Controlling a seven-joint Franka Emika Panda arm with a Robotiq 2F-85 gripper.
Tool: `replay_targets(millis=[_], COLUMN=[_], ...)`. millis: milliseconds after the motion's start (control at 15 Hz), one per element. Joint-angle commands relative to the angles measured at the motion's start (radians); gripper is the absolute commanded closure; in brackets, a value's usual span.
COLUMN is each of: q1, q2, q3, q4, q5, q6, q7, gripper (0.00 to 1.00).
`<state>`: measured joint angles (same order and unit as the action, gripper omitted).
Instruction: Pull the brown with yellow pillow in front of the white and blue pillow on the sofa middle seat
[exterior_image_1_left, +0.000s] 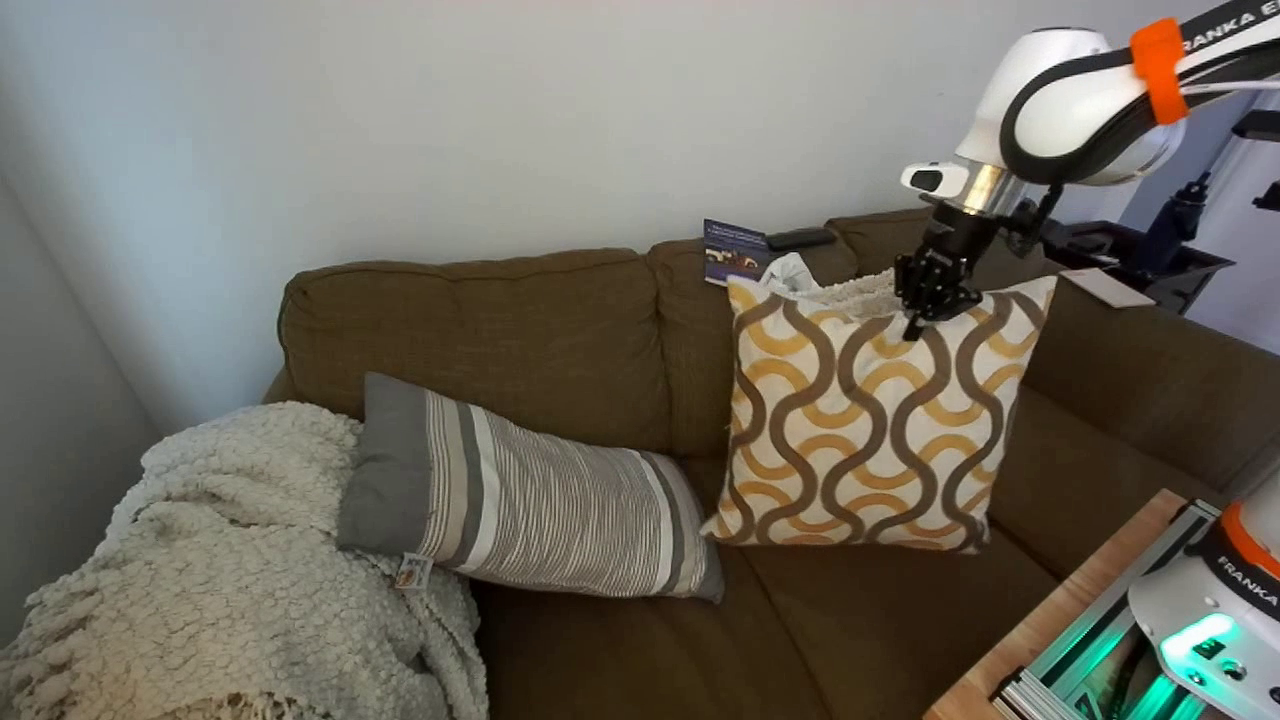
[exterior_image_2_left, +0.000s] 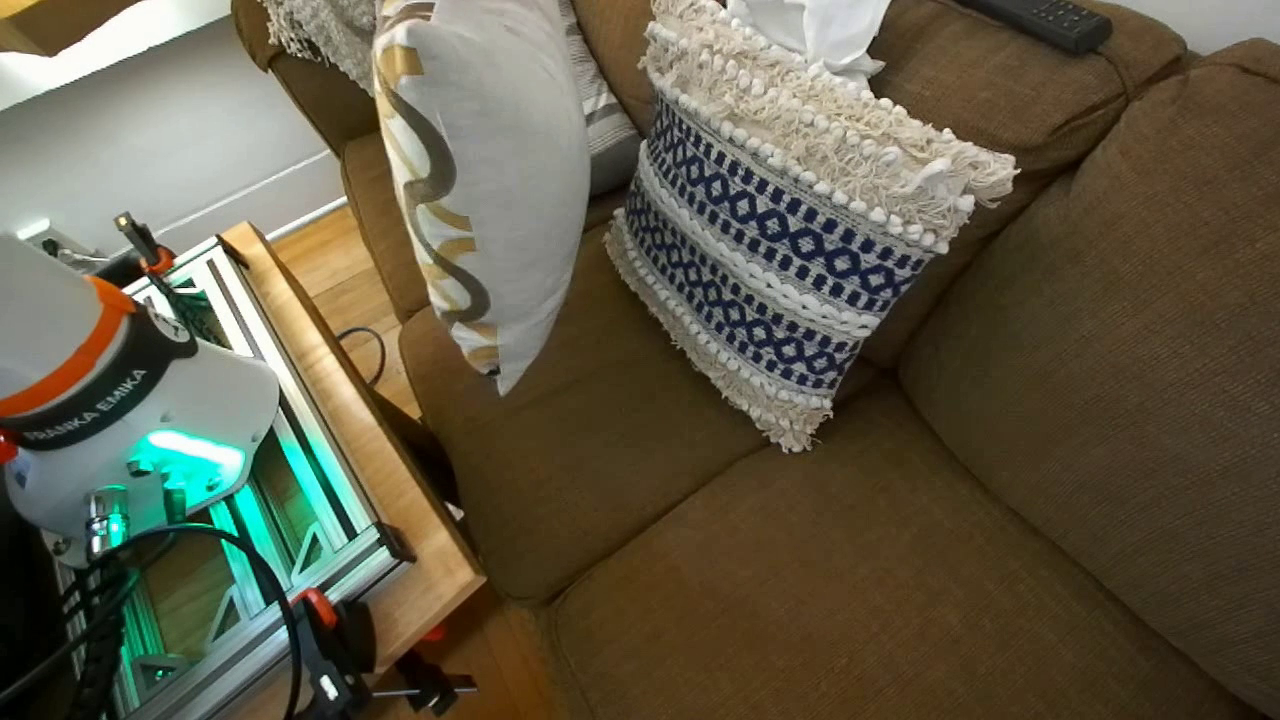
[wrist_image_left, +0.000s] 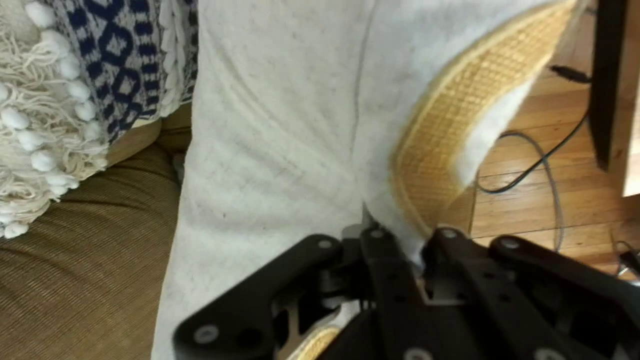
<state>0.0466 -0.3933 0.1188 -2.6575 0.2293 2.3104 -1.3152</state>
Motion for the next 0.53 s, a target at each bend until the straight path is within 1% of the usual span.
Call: replay_targets(millis=[0,67,200,267,333,467], q1=[0.051,0.059,0.062,0.071,0.068,0.065], q2=[-0.184,-0.23,-0.295,-0.221,-0.258,-0.298], q3=[-0.098,-0.133,-0.199,-0.157,-0.182,-0.205], q4=[0.022,0.051,0.124,0.09,0.118,0.136], q5=[-0.101,-0.112,-0.093,-0.097,-0.095,-0.094], q6=[-0.276,-0.359,-0.465,-0.381,-0.428,-0.46], q7=[-0.031,-0.072,-0.115,-0.058,-0.078,-0.093], gripper=[0.97,0.97,0.97,0.87,0.87,0.87])
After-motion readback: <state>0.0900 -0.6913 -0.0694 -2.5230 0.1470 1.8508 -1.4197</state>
